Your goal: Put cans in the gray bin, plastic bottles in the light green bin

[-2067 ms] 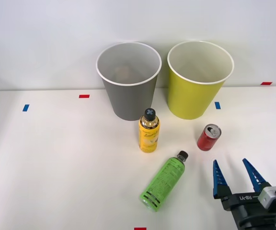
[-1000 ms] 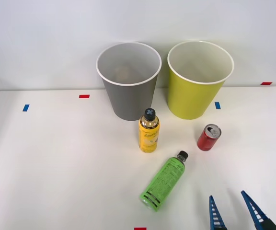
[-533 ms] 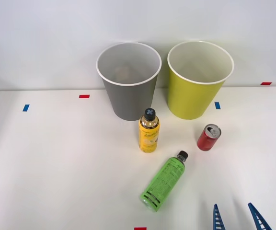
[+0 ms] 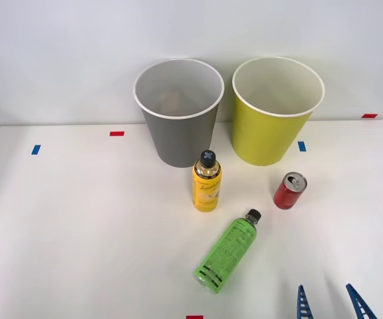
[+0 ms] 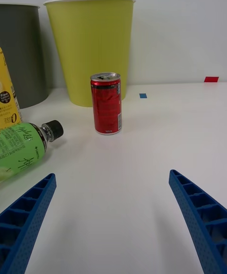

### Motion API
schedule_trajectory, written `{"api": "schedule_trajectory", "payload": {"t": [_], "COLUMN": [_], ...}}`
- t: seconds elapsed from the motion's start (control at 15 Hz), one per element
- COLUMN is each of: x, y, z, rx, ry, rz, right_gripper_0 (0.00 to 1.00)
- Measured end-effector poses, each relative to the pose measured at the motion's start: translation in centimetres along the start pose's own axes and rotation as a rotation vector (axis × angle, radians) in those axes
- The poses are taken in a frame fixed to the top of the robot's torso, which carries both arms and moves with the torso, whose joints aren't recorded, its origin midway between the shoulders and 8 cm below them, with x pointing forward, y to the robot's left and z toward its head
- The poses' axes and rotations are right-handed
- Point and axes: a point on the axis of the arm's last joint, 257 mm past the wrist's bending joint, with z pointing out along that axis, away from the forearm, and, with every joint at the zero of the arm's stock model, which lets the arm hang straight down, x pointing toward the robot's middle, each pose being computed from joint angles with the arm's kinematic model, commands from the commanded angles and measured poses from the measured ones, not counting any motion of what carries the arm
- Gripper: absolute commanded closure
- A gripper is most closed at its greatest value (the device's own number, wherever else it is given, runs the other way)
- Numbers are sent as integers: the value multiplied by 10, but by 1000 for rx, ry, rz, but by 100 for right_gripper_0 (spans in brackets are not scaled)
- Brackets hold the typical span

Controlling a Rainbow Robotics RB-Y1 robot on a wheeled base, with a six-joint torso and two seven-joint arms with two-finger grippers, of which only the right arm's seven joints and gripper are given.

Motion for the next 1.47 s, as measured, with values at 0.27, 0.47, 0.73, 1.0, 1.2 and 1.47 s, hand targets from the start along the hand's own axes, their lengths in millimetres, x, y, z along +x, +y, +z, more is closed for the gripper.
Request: {"api": "schedule_trajectory", "payload": {"t": [0.27, 0.47, 0.73, 1.0, 1.2, 1.47], "x": [0, 0, 0, 0, 0, 0], "y": [0, 0, 0, 0, 0, 0], "z": [0, 0, 0, 0, 0, 0], "rx": [0, 0, 0, 0, 0, 0], "ry": [0, 0, 0, 0, 0, 0], "rz": [0, 0, 0, 0, 0, 0], "right_gripper_0": [18, 18, 18, 18, 18, 18]}}
